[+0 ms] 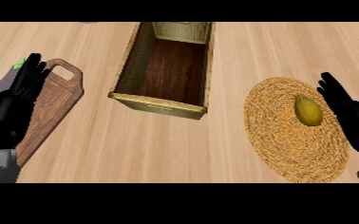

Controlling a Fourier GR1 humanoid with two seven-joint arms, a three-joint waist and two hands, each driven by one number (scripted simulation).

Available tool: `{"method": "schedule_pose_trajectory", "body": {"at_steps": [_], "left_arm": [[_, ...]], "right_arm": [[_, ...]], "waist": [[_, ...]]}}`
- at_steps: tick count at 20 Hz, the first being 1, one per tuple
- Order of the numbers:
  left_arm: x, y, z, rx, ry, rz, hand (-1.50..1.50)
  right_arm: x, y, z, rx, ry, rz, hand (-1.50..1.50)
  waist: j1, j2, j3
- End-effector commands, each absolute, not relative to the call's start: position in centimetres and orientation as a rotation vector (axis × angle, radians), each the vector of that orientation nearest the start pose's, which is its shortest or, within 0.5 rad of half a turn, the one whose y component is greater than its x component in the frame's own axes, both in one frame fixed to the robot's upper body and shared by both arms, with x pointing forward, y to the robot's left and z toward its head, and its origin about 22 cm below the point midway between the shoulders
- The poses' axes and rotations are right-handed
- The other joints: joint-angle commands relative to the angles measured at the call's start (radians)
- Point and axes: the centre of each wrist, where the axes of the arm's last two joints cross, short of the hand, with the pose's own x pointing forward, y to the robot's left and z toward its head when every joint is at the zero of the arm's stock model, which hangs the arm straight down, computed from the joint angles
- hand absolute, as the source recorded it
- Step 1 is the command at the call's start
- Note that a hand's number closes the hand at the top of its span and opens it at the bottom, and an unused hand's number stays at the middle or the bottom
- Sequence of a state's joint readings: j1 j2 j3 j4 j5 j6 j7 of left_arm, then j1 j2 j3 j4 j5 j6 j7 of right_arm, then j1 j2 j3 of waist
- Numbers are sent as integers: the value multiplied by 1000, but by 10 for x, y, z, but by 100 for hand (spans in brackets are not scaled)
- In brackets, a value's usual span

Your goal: Pick the lemon from the placemat and place it in the basket

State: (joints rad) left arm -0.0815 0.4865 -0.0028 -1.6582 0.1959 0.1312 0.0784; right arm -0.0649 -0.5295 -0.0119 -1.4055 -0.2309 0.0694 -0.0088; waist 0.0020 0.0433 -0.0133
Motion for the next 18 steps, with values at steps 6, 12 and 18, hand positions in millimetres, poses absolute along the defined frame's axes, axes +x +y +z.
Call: {"method": "schedule_pose_trajectory", "body": {"at_steps": [6, 12, 18], "left_arm": [[282, 305, 68, 327, -1578, -27, 0], [287, 303, 53, 291, -1517, -22, 0], [287, 289, 57, 288, -1534, -32, 0]], "right_arm": [[276, -481, 104, -497, -1642, 101, 150], [316, -371, 49, -597, -1872, 47, -150], [327, -397, 110, -1027, -1630, 11, -150]], "waist": [[9, -28, 17], [14, -36, 13], [7, -43, 10]]}}
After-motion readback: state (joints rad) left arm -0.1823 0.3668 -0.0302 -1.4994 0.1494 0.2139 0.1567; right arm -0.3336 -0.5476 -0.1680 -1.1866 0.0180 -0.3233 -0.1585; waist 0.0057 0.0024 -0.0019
